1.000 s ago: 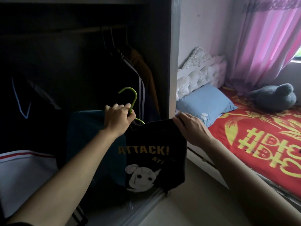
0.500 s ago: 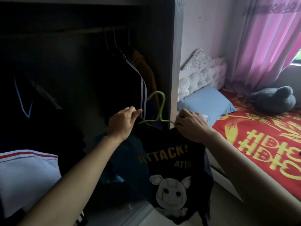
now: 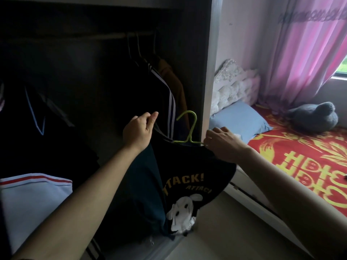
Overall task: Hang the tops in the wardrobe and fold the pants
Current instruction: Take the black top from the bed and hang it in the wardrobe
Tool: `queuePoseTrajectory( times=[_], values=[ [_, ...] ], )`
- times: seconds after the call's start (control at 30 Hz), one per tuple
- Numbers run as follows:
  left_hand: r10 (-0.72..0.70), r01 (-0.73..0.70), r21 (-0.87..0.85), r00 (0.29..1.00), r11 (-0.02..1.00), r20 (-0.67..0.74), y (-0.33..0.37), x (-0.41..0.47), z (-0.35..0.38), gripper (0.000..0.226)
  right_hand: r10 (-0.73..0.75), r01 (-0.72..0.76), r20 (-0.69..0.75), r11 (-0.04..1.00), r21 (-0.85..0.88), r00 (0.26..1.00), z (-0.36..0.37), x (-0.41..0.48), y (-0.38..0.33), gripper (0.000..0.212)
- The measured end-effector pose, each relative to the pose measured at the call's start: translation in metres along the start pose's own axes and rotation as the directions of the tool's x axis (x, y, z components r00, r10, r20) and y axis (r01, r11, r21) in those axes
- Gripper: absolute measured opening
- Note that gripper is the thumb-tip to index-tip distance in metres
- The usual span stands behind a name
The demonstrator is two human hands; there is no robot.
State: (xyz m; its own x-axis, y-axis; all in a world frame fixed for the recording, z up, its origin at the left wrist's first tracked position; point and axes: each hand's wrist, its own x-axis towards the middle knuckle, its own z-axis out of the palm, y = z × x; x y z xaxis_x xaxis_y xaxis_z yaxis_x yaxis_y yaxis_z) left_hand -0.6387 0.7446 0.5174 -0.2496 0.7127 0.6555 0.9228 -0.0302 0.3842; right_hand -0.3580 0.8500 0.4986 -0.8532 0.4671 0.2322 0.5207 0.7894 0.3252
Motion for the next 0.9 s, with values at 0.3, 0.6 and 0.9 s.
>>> queuePoseTrajectory(
  times=[0.3,0.6,0.9],
  values=[
    [0.029,-0.013,-0.17,0.995,0.985,0.093,-0.044,0.009,-0.029,0.054,0.121,-0.057,-0.1,0.869,0.491,0.988,-0.035,0.055,-0.046,0.022],
    [-0.048,0.076,-0.119,0.975,0.99,0.216,-0.12,0.013,-0.063,0.039,0.341,-0.202,-0.287,0.884,0.421,0.895,-0.072,0.103,-0.055,0.025],
    [-0.182,0.195,-0.037,0.957,0.98,0.224,-0.152,0.079,-0.072,0.034,0.424,-0.212,-0.356,0.838,0.503,0.833,-0.104,0.18,-0.073,0.022]
  ],
)
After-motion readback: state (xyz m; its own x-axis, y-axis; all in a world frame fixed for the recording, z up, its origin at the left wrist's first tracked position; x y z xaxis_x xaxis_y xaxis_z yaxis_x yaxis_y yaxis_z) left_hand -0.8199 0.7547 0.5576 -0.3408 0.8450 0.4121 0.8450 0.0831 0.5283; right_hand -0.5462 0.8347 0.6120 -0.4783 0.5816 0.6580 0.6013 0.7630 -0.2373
